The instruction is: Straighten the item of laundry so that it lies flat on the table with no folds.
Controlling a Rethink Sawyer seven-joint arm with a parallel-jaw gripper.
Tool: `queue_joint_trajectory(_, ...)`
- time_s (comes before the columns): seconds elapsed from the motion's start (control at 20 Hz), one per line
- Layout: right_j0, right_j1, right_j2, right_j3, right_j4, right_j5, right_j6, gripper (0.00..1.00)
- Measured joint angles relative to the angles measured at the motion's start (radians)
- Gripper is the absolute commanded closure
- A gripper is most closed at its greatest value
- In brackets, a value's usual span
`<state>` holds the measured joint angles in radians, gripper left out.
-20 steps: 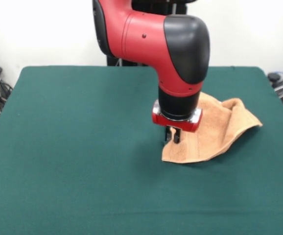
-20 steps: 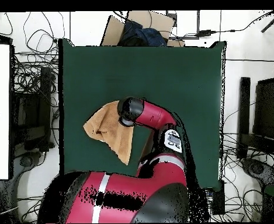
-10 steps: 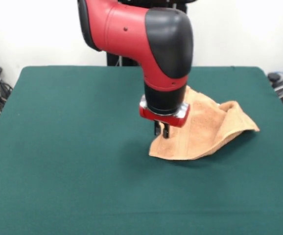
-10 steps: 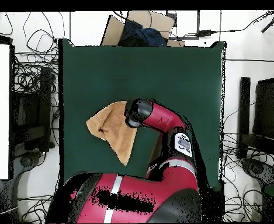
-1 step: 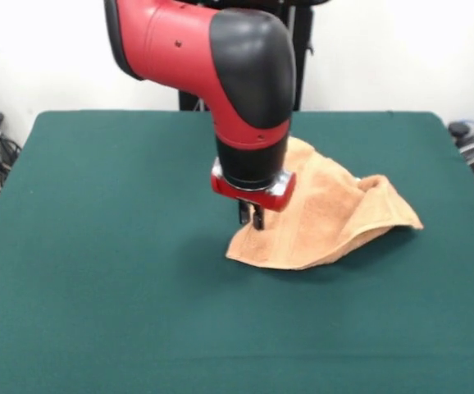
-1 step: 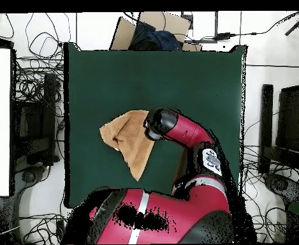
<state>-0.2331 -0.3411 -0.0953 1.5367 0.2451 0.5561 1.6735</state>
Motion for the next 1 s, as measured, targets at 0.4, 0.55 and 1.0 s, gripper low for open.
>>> queue_joint_trajectory(0.4, -0.053, 0.032, 0.007, -0.027, -0.033, 0.004, 0.0, 1.0)
queue_joint_trajectory(0.55, -0.075, 0.04, 0.023, -0.046, -0.044, 0.024, 0.0, 1.0)
queue_joint_trajectory(1.0, -0.116, 0.052, 0.064, -0.087, -0.093, 0.095, 0.0, 1.0)
